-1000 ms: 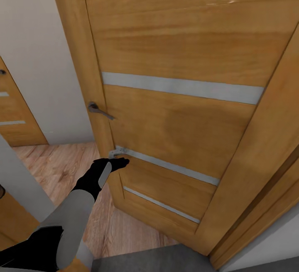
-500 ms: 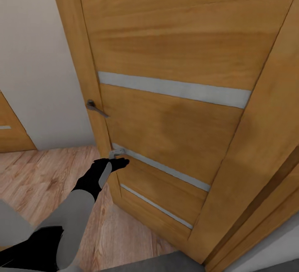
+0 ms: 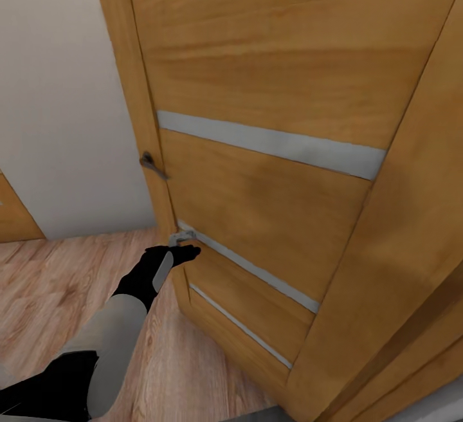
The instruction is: Move the two storage containers from the living room to the garage. In the garage, place one container on the floor and stack the other container on top of it (either order is fine).
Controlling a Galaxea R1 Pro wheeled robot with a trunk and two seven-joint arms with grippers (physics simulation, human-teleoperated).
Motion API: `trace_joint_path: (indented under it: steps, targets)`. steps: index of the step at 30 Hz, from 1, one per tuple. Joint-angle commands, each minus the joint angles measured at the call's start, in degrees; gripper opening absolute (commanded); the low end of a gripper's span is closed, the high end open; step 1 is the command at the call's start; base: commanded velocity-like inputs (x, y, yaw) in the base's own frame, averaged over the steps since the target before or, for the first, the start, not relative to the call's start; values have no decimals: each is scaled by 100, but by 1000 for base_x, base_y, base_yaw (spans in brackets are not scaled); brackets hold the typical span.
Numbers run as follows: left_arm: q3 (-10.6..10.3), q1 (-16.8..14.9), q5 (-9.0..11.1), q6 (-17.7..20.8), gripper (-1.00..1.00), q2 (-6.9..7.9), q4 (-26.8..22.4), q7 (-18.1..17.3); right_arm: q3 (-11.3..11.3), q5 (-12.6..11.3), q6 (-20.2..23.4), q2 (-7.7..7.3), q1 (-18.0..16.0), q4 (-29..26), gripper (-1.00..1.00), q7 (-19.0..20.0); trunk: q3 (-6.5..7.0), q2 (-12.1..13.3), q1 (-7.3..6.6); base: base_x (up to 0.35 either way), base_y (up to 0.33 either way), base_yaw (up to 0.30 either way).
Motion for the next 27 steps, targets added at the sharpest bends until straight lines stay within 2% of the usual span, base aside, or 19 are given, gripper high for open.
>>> trace_joint_path:
  steps: [1,6,13,27]
  targets:
    - [30,-5,72,31,100,-7,-17,18,7,28,-15,-1,-3,3,100,2,-4,-2,3,289,-30,-15]
    - [29,-5,72,29,100,-8,-17,18,7,30,-16,-1,-3,3,100,2,13,-2,3,222,-10,-112]
    - [23,-5,72,29,100,-23,-17,18,7,30,-16,1,-3,3,100,2,22,-2,3,20,-1,-68]
    - [23,-5,72,29,100,-9,-17,18,7,30,-17,-1,-3,3,100,2,40,-2,3,0,0,-254]
